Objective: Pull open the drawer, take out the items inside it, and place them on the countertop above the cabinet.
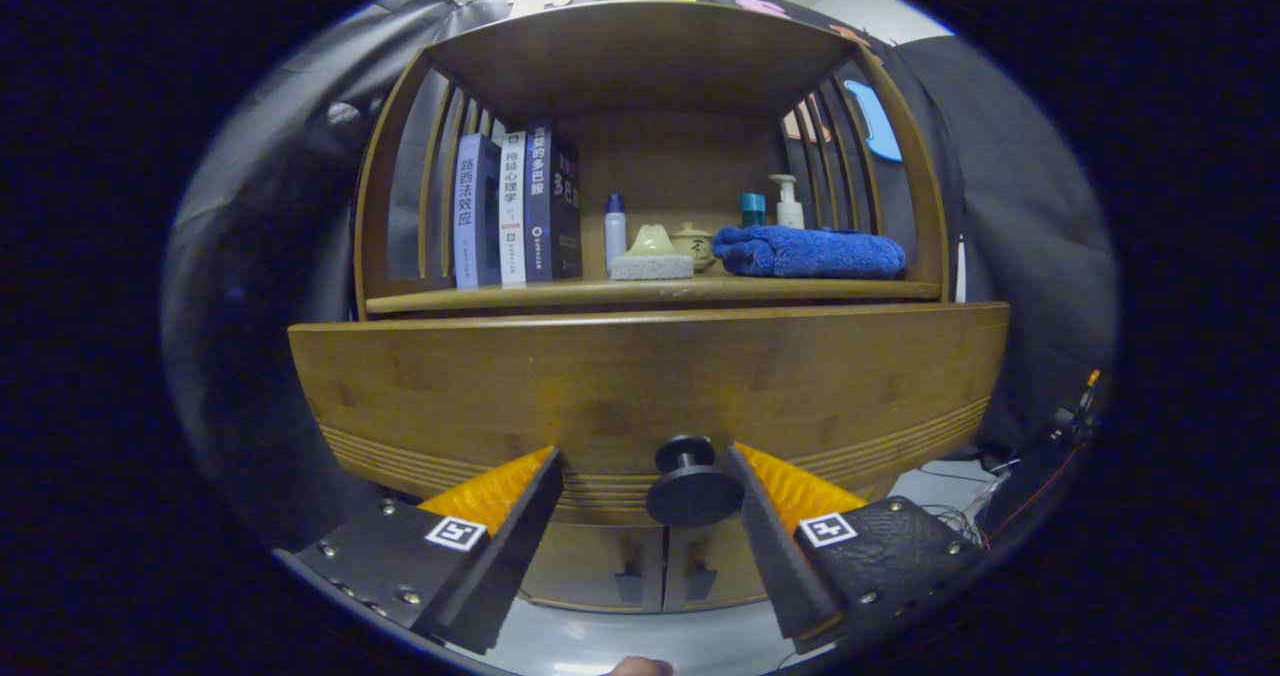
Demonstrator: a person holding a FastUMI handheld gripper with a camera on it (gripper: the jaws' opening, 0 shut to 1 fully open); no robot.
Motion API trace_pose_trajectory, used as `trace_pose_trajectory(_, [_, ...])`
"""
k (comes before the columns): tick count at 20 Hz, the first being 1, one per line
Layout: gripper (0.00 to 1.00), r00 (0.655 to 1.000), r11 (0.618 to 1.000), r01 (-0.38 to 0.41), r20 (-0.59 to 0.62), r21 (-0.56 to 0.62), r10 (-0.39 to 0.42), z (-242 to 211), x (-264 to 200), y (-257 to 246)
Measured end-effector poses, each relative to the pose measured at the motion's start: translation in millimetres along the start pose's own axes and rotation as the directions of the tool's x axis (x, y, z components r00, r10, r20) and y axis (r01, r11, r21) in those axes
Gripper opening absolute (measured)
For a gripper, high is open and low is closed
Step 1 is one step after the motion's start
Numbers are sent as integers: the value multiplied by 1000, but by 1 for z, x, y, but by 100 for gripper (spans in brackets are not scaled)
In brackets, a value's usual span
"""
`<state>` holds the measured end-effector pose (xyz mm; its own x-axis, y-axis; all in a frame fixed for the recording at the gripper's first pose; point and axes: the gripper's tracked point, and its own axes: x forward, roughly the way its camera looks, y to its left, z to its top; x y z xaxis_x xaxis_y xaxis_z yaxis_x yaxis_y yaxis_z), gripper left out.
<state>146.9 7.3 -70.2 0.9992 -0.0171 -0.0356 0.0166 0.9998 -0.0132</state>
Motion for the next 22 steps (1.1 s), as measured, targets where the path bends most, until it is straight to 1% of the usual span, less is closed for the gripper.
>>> trace_pose_trajectory(6, [98,1000,1000,-1,4,3,1,3,23,1])
trace_pose_trajectory(11, [98,1000,1000,6,18,23,-7,5,36,3])
trace_pose_trajectory(22, [98,1000,1000,13,19,22,-14,8,65,6])
